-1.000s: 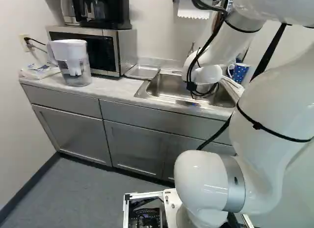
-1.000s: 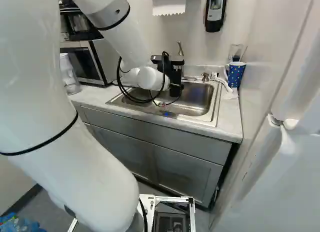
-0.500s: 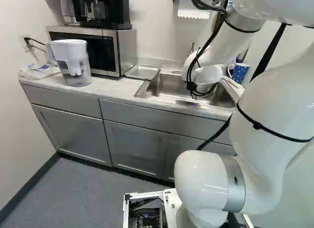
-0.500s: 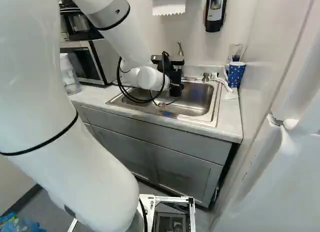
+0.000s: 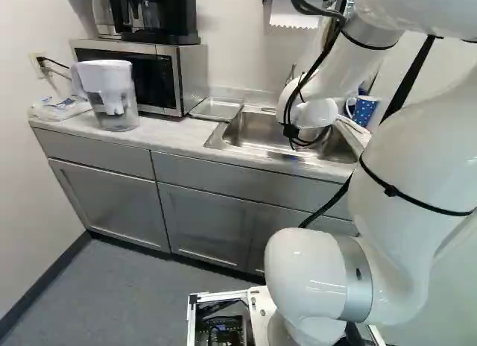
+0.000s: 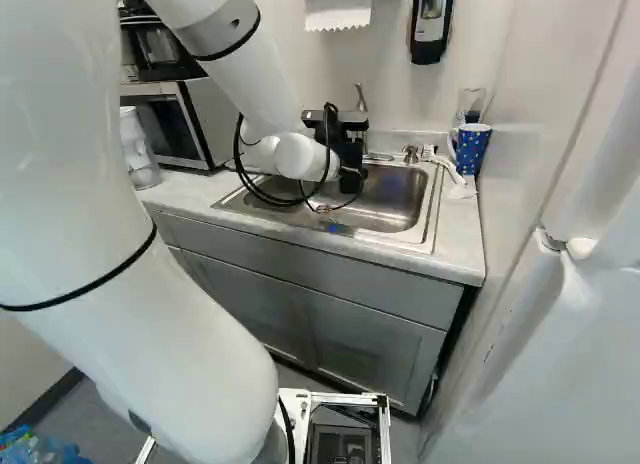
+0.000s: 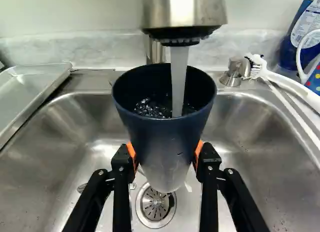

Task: Rinse the cup and place it in the tray

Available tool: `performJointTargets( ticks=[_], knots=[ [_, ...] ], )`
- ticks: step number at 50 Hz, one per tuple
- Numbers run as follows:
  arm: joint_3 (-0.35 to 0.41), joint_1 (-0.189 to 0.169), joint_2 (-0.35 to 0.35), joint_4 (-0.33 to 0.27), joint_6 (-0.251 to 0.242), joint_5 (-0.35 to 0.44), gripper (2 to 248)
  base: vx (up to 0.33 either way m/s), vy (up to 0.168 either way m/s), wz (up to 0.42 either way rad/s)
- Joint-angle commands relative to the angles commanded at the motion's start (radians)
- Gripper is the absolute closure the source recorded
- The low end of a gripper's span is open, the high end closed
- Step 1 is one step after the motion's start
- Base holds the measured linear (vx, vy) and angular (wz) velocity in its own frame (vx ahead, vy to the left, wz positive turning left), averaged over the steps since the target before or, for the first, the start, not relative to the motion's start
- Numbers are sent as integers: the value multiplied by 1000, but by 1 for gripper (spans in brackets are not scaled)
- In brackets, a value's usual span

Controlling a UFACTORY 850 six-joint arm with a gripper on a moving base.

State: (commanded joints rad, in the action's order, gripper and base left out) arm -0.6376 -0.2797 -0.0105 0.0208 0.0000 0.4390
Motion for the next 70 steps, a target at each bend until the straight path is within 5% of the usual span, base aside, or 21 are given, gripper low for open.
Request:
performJointTargets(
  ticks=[70],
  knots=[
    [0, 0, 0, 0, 0, 0, 126, 0, 0, 0]
  ],
)
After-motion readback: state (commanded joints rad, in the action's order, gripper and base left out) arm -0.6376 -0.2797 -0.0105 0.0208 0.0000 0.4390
